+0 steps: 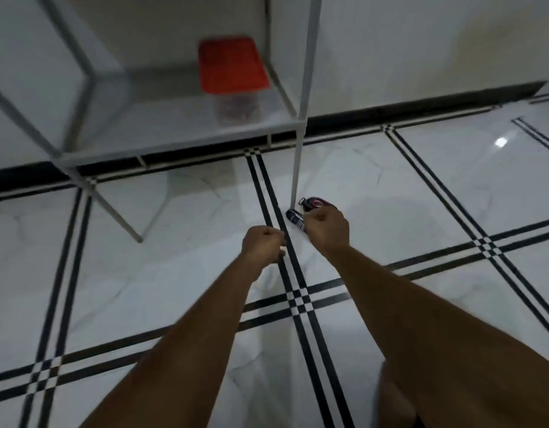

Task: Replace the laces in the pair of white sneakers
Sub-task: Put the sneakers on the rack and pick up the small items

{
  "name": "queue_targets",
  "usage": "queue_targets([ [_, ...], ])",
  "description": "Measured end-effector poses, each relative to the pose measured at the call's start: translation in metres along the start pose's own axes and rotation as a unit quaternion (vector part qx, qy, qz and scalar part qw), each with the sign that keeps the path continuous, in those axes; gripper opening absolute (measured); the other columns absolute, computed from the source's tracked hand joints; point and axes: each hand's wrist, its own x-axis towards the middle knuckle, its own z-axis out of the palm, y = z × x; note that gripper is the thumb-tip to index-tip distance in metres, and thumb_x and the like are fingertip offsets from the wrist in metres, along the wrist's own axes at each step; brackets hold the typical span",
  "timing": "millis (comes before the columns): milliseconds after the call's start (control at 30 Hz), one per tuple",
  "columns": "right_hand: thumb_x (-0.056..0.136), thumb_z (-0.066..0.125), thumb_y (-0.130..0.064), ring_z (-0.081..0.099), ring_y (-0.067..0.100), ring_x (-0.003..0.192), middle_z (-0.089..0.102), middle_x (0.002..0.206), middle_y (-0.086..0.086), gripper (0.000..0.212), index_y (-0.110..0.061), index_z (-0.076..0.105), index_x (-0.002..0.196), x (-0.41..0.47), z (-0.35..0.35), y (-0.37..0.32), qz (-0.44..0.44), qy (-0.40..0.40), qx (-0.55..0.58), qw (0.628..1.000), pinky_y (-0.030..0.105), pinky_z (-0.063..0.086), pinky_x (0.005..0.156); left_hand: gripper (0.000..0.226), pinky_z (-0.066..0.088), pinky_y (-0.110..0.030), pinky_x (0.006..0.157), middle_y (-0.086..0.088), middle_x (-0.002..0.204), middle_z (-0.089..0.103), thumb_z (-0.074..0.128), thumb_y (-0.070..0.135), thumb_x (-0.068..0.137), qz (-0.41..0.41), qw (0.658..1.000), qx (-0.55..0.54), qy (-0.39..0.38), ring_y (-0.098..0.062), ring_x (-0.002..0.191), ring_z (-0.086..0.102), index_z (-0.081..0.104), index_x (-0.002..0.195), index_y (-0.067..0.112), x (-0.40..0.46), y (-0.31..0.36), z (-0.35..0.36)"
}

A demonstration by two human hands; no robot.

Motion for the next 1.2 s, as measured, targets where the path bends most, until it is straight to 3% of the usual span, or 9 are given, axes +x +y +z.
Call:
queue_targets([
  [100,0.094,0.066,-0.034,0.057,0.038,0.123,0.066,0.126,0.017,0.039,-0.009,0.070,0.125,0.075,0.022,0.061,0.006,0.064,-0.092,0.994,0.043,0.044,0.104,0.025,0.065,-0.050,0.077,-0.015,0.086,0.077,0.061,0.026,0.092,-0.032,0.998,0.063,0.008,-0.033,0.078,0.076,0.074,0.092,0.005,0.081,-0.035,0.053],
  [200,0.092,0.072,-0.042,0.038,0.037,0.143,0.046,0.153,0.013,0.069,-0.013,0.049,0.151,0.137,0.029,0.090,-0.004,-0.003,-0.149,0.989,0.048,0.038,0.116,0.044,0.064,-0.036,0.065,-0.009,0.085,0.074,0.064,0.053,0.089,-0.043,0.993,0.102,0.049,-0.028,0.074,0.074,0.067,0.092,0.010,0.133,-0.032,0.091],
  [300,0.079,0.072,-0.062,0.056,0.037,0.130,0.061,0.137,0.008,0.077,-0.024,0.053,0.143,0.180,0.037,0.117,-0.028,-0.080,-0.237,0.968,0.045,0.046,0.108,0.041,0.052,-0.026,0.046,-0.006,0.081,0.071,0.069,0.056,0.090,-0.060,0.988,0.120,0.077,-0.023,0.064,0.073,0.060,0.085,0.016,0.173,-0.025,0.112],
  [433,0.088,0.080,-0.035,0.058,0.034,0.121,0.064,0.129,0.010,0.060,-0.019,0.057,0.141,0.181,0.032,0.116,-0.019,-0.093,-0.193,0.977,0.036,0.045,0.093,0.041,0.065,-0.039,0.070,-0.009,0.087,0.075,0.078,0.053,0.081,-0.084,0.985,0.122,0.090,-0.028,0.077,0.075,0.067,0.086,0.014,0.195,-0.025,0.114],
  [567,0.089,0.080,-0.033,0.067,0.024,0.111,0.071,0.120,0.002,0.054,-0.017,0.059,0.137,0.141,0.006,0.095,0.039,-0.092,-0.099,0.990,0.029,0.048,0.087,0.034,0.061,-0.039,0.072,-0.005,0.075,0.076,0.081,0.046,0.083,-0.079,0.989,0.111,0.052,-0.023,0.074,0.074,0.077,0.079,0.012,0.150,-0.010,0.103],
  [767,0.089,0.082,-0.038,0.068,0.012,0.103,0.062,0.106,-0.018,0.053,-0.024,0.062,0.137,0.032,-0.107,-0.018,0.095,-0.081,0.004,0.992,0.025,0.051,0.090,0.034,0.058,-0.028,0.075,0.008,0.089,0.076,0.083,0.050,0.084,-0.069,0.994,0.075,0.035,-0.009,0.082,0.072,0.071,0.099,0.022,-0.014,0.097,0.052],
  [867,0.088,0.084,-0.038,0.067,0.006,0.099,0.062,0.106,-0.024,0.054,-0.027,0.063,0.136,-0.006,-0.166,-0.091,0.118,-0.083,0.034,0.989,0.020,0.050,0.088,0.034,0.060,-0.032,0.078,0.012,0.094,0.076,0.082,0.056,0.082,-0.066,0.995,0.070,0.036,-0.007,0.085,0.073,0.071,0.101,0.029,-0.089,0.169,0.023],
  [1033,0.088,0.085,-0.036,0.064,0.003,0.096,0.060,0.103,-0.029,0.054,-0.026,0.064,0.136,-0.042,-0.302,-0.265,0.114,-0.087,0.072,0.987,0.013,0.046,0.084,0.039,0.061,-0.025,0.074,0.013,0.099,0.074,0.080,0.053,0.087,-0.032,0.996,0.078,0.040,-0.002,0.085,0.071,0.070,0.112,0.027,-0.210,0.363,-0.020],
  [1200,0.086,0.085,-0.033,0.069,0.013,0.104,0.065,0.109,-0.015,0.055,-0.023,0.064,0.136,-0.052,-0.412,-0.396,0.089,-0.073,0.103,0.988,0.036,0.056,0.098,0.034,0.062,-0.039,0.084,0.010,0.096,0.075,0.082,0.051,0.085,-0.014,0.996,0.080,0.045,-0.010,0.084,0.072,0.070,0.107,0.027,-0.285,0.519,-0.037],
])
